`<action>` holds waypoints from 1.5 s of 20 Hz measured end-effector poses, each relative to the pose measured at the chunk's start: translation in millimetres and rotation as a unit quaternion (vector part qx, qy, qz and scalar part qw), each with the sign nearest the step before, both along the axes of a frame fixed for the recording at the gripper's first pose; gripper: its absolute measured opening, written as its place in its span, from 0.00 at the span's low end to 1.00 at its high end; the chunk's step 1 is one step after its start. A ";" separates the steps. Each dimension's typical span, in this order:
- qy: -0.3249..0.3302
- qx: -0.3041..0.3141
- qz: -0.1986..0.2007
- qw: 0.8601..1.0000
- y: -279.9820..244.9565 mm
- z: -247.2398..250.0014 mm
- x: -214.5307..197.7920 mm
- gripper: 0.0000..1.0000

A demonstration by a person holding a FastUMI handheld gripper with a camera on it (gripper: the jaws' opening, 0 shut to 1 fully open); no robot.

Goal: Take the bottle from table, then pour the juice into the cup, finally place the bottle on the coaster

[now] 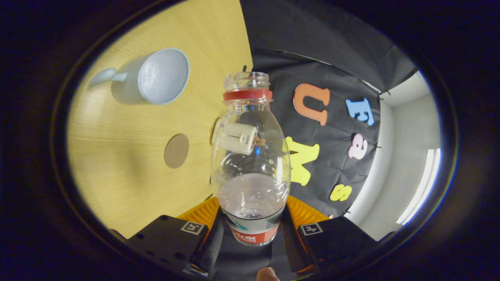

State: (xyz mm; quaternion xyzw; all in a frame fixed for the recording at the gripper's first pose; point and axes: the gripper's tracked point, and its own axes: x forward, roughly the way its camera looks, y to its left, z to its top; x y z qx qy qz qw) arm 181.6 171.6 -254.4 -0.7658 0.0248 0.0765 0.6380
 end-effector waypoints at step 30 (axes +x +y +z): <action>0.132 0.718 -0.020 0.683 -58.8 83.8 -37.2 0.74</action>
